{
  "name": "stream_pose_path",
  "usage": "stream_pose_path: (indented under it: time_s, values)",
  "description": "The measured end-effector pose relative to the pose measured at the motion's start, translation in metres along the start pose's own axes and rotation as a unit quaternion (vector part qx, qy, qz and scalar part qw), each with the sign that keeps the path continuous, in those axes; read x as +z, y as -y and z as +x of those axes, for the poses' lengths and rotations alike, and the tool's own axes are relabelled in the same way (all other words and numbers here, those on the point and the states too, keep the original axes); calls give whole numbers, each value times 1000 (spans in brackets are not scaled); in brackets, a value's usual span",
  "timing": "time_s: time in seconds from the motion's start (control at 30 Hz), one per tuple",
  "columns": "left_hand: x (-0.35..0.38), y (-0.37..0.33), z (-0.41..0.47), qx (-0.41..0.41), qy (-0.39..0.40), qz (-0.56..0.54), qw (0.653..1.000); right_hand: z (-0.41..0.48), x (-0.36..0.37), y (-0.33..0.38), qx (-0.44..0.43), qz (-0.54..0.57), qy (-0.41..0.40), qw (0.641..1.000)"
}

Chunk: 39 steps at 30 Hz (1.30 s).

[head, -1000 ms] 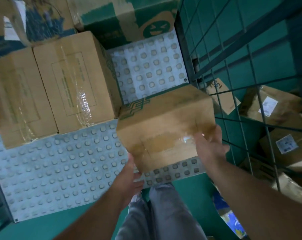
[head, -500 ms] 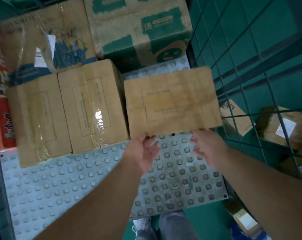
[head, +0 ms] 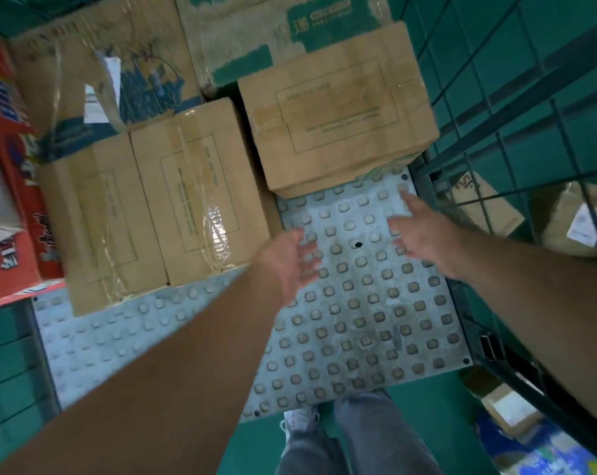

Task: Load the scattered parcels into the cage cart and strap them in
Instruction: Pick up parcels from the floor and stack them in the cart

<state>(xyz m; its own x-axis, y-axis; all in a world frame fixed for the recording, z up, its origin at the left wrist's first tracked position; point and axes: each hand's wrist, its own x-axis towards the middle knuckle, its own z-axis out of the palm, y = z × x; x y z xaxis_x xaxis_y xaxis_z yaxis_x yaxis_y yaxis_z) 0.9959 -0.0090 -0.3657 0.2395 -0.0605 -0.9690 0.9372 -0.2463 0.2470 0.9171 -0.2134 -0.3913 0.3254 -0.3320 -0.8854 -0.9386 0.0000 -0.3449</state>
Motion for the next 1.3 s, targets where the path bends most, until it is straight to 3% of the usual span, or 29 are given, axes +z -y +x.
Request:
stream_pose_path:
  time_s: [0.13,0.3,0.43,0.63,0.83,1.03,1.3]
  values:
    - [-24,79,-66,-88,-21,110,990,-84,18,-81,104,-33,69,992]
    - [-53,145,-179,-131,7,201,971,-230,27,-148,177,96,83,976]
    - [-68,149,-255,-76,61,296,950,-321,30,-180,155,163,33,974]
    - [-75,139,-339,49,85,462,881,-451,43,-202,104,277,-63,953]
    - [-46,175,-410,111,157,552,812,-556,74,-266,107,472,-134,865]
    - [-4,253,-449,116,255,616,736,-629,102,-339,144,532,-235,801]
    - [49,364,-499,116,321,724,600,-703,142,-433,168,639,-324,677]
